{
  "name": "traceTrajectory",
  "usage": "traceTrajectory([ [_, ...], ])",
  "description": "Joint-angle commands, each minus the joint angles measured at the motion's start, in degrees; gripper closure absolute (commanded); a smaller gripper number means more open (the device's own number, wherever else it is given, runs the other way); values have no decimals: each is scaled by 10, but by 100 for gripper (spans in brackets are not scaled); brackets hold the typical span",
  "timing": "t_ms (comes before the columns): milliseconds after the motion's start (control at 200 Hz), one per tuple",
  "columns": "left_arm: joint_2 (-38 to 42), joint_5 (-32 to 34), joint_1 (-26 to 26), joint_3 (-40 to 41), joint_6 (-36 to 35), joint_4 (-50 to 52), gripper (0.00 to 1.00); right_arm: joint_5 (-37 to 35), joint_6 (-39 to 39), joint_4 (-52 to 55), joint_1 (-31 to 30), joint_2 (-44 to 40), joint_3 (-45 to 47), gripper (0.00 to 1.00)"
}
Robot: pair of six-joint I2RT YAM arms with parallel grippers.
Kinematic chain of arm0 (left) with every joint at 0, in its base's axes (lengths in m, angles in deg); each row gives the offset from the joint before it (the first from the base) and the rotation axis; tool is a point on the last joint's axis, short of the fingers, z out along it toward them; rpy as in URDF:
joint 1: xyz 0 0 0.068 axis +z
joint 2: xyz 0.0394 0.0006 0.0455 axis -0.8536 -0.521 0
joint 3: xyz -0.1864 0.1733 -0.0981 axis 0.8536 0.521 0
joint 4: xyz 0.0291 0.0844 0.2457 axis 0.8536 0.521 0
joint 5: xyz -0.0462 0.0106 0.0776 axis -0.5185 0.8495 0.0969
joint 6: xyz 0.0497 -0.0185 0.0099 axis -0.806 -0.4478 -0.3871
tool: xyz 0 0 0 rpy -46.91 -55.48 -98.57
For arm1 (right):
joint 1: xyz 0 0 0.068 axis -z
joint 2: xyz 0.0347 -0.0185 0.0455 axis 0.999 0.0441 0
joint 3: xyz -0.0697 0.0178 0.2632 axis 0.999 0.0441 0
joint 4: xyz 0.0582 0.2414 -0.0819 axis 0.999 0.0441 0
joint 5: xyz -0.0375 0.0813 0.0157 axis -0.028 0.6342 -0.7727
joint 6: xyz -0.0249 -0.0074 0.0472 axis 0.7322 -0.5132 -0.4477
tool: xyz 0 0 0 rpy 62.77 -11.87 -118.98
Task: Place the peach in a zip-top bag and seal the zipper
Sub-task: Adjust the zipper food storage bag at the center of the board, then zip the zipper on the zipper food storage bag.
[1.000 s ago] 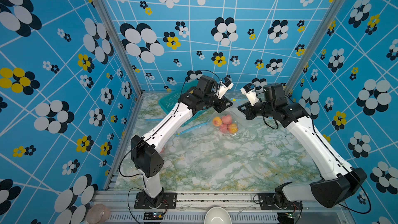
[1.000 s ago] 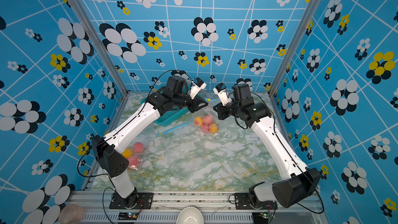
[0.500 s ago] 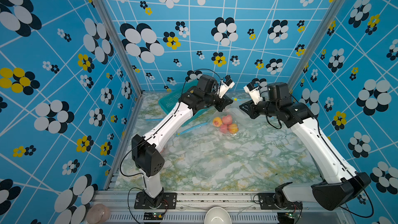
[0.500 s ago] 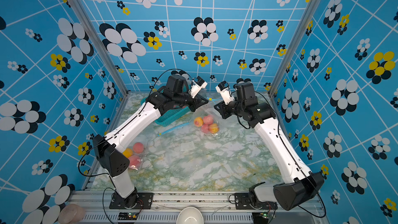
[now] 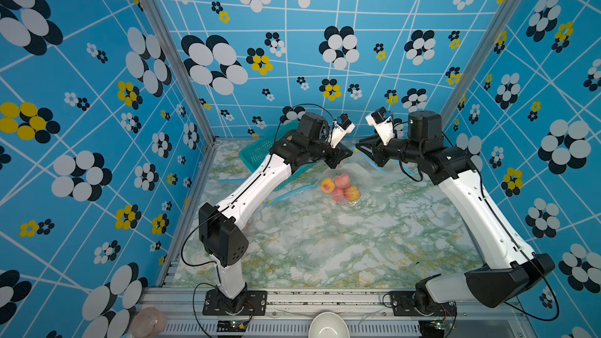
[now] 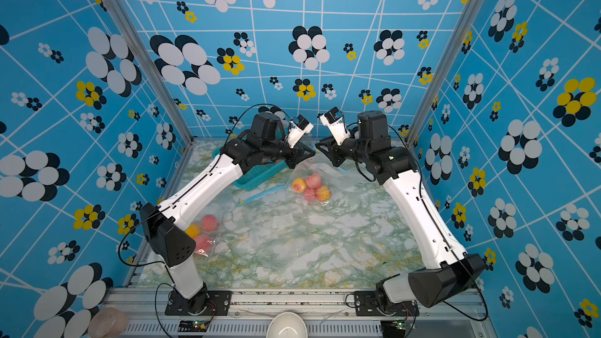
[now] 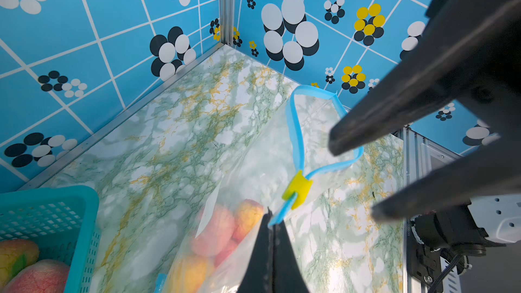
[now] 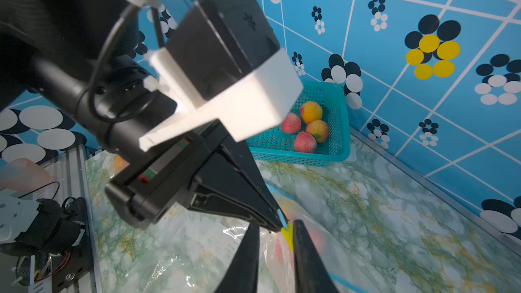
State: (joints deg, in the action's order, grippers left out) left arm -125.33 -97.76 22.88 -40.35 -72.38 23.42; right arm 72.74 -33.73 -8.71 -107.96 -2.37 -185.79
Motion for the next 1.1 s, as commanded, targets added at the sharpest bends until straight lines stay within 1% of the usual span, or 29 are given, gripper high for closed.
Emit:
traceTrajectory([
  [0,2,-10,3,-15,-7,2,100,33,31,29,1,23,-37,76],
  [150,3,-8,4,-15,-8,2,100,20,49,62,1,46,-58,80],
  [395,3,-9,6,-15,-8,2,100,10,61,82,1,49,-50,81],
  [590,3,-9,7,-13,-5,3,100,10,61,104,5,58,-62,79],
  [690,3,-10,7,-13,-4,2,100,11,64,107,7,58,-61,75],
  [785,4,-11,7,-12,-3,1,100,15,67,109,8,57,-57,74],
  [875,4,-11,7,-12,-2,2,100,30,75,114,8,56,-54,71],
  [925,5,-12,7,-12,-2,1,100,26,75,108,8,53,-50,73],
  [990,7,-12,7,-11,-2,0,100,19,74,107,8,53,-47,79],
  [1095,10,-12,7,-7,2,-5,100,17,80,111,8,55,-47,83],
])
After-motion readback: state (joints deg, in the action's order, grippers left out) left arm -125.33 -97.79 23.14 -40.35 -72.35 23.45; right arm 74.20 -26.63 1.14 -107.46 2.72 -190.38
